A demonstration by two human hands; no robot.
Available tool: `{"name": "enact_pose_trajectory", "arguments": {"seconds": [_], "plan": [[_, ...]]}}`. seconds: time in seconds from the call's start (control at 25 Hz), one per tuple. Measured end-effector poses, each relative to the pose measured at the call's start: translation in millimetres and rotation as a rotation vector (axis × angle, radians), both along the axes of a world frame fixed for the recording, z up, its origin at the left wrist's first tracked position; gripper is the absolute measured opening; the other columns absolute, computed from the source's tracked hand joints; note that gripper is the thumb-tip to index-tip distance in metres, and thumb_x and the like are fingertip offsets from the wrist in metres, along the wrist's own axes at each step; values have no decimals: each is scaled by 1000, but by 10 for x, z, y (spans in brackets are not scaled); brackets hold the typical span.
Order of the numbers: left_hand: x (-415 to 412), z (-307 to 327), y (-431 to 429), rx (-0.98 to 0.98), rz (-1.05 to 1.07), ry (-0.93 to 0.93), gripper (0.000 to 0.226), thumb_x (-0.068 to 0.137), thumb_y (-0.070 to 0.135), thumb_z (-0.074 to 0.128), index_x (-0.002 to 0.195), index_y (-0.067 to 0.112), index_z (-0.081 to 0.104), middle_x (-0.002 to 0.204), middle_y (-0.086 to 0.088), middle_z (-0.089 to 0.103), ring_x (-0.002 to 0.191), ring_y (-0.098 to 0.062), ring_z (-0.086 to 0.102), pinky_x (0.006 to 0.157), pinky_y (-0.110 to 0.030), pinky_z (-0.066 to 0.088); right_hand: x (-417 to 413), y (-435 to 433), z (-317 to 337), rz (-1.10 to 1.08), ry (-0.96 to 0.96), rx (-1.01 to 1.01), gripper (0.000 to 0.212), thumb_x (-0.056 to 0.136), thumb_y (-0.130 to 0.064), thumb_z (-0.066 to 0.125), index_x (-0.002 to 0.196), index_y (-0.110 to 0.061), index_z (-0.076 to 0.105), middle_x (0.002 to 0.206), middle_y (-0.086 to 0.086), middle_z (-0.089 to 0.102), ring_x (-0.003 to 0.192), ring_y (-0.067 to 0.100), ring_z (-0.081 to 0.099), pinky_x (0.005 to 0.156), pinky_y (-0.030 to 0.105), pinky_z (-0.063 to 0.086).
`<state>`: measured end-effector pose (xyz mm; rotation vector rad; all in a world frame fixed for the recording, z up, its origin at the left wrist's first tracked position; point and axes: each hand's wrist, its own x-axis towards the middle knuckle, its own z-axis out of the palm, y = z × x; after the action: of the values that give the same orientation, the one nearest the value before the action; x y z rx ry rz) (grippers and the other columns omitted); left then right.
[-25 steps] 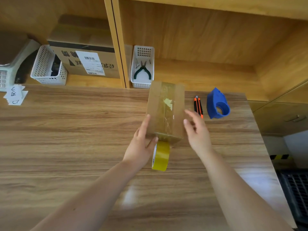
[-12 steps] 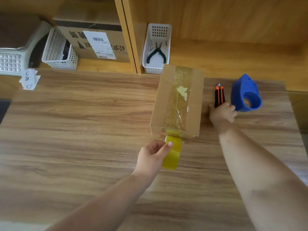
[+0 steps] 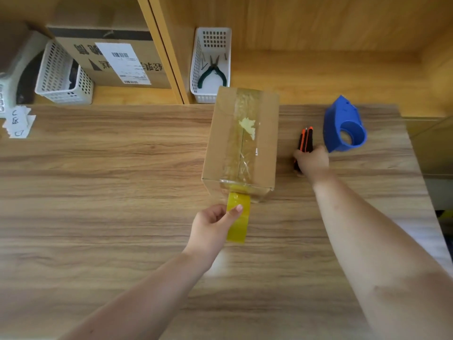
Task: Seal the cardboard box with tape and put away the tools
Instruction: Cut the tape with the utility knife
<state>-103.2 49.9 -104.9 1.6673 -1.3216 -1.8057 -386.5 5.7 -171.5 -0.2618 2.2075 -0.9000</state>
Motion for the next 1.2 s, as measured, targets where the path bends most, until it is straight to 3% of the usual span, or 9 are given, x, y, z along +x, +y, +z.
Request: {"name": "enact_pose_trajectory", "arguments": {"seconds": [0.16, 0.28, 0.36, 0.52, 0.64, 0.8, 0.88, 1.04, 1.2], "plan": [[12, 34, 45, 36, 27, 16, 31, 86, 21, 71, 62, 5, 59, 58, 0, 41, 50, -8, 34, 44, -15, 28, 201, 407, 383, -343, -782, -447, 28, 102, -12, 38, 126, 1, 42, 94, 22, 64, 75, 32, 67, 65, 42, 60], [51, 102, 94, 81, 36, 54, 25, 85, 19, 70, 77, -5, 65, 66, -8, 49, 56, -12, 45, 54, -19, 37, 323, 917, 708, -196, -967, -596, 29, 99, -5, 36, 125, 4, 48, 106, 21, 70, 81, 27, 71, 71, 36, 61], [85, 160, 123, 107, 55, 66, 27, 85, 21, 70, 81, -6, 66, 71, -10, 54, 65, -19, 50, 59, -24, 41, 406, 1211, 885, -79, -876, -659, 31, 92, 0, 45, 121, 3, 54, 107, 19, 72, 83, 27, 70, 69, 34, 58], [143, 355, 190, 164, 144, 86, 13, 84, 19, 71, 84, 6, 74, 76, -9, 65, 71, -21, 59, 65, -28, 47, 577, 1520, 1136, 40, -599, -657, 33, 77, -17, 63, 106, -3, 57, 81, 11, 71, 58, 18, 60, 47, 25, 45], [197, 434, 224, 214, 172, 113, 15, 84, 20, 72, 90, 6, 74, 81, -11, 69, 74, -24, 63, 70, -32, 51, 655, 1598, 1246, 84, -434, -554, 18, 94, -24, 53, 95, -7, 59, 67, 8, 62, 42, 13, 47, 38, 20, 31], [241, 490, 287, 225, 166, 120, 21, 84, 19, 72, 98, 2, 73, 85, -12, 71, 76, -25, 64, 70, -31, 51, 789, 1594, 1352, 140, -241, -420, 36, 87, -41, 60, 74, -8, 63, 46, 7, 51, 31, 15, 36, 32, 18, 24], [253, 490, 302, 232, 152, 122, 23, 84, 20, 72, 99, 2, 73, 86, -13, 71, 78, -25, 64, 72, -32, 51, 847, 1606, 1400, 208, -202, -360, 27, 90, -36, 60, 81, -11, 67, 48, 9, 56, 35, 17, 45, 36, 22, 35], [274, 480, 343, 241, 119, 121, 25, 84, 21, 72, 99, 0, 73, 85, -12, 71, 77, -25, 64, 74, -34, 51, 845, 1664, 1549, 397, -424, -365, 17, 96, -10, 54, 109, -14, 64, 86, 9, 77, 69, 19, 71, 69, 30, 55], [300, 430, 376, 208, 83, 93, 26, 84, 24, 72, 96, 1, 74, 79, -8, 68, 74, -22, 60, 73, -32, 48, 926, 1697, 1520, 640, -57, -167, 22, 97, -10, 53, 105, -28, 61, 85, -3, 76, 59, 13, 62, 56, 25, 47]]}}
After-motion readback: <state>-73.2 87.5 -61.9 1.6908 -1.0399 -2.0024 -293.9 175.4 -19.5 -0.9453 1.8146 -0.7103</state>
